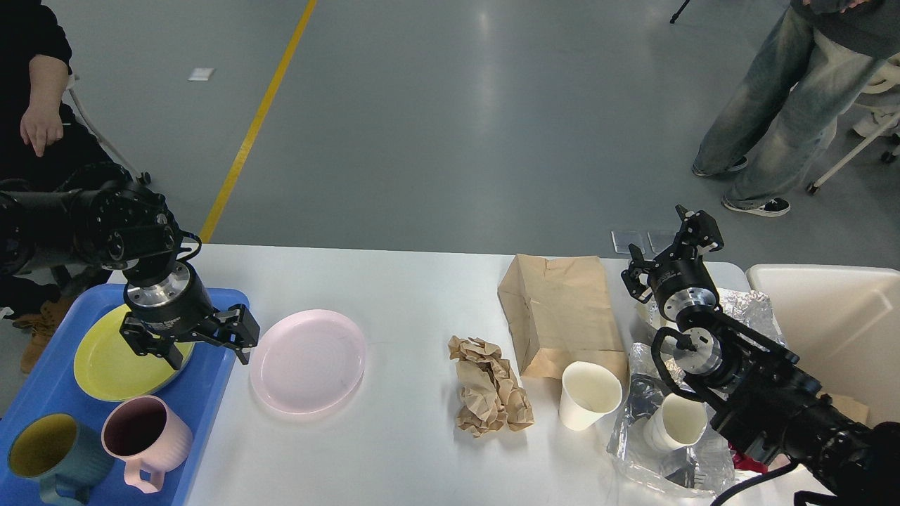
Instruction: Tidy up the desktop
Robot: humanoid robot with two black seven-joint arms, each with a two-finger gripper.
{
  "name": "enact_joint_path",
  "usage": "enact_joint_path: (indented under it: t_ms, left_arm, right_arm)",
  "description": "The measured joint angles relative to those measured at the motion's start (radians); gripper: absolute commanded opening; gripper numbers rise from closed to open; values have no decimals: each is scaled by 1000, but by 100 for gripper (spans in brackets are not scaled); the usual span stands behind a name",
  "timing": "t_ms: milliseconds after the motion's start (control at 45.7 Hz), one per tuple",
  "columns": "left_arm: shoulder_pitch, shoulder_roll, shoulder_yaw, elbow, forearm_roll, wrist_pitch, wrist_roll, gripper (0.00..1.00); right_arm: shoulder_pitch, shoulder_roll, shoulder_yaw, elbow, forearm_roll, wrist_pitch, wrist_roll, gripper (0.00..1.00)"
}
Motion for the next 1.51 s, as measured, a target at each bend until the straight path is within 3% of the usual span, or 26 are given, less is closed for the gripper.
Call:
enact_joint_path:
  t_ms: [328,525,832,1510]
  left_arm:
    - [128,-2,-165,70,-3,170,6,95]
    - [168,-36,-165,94,0,179,15,95]
    - [202,-41,-164,97,0,191,65,95]
    - [255,54,-176,117,-178,229,69,93]
  right_arm:
    - [0,0,0,2,0,0,0,100]
    - [0,0,0,3,0,1,0,100]
    - [0,0,0,3,0,1,0,100]
    - [0,0,0,2,0,1,0,100]
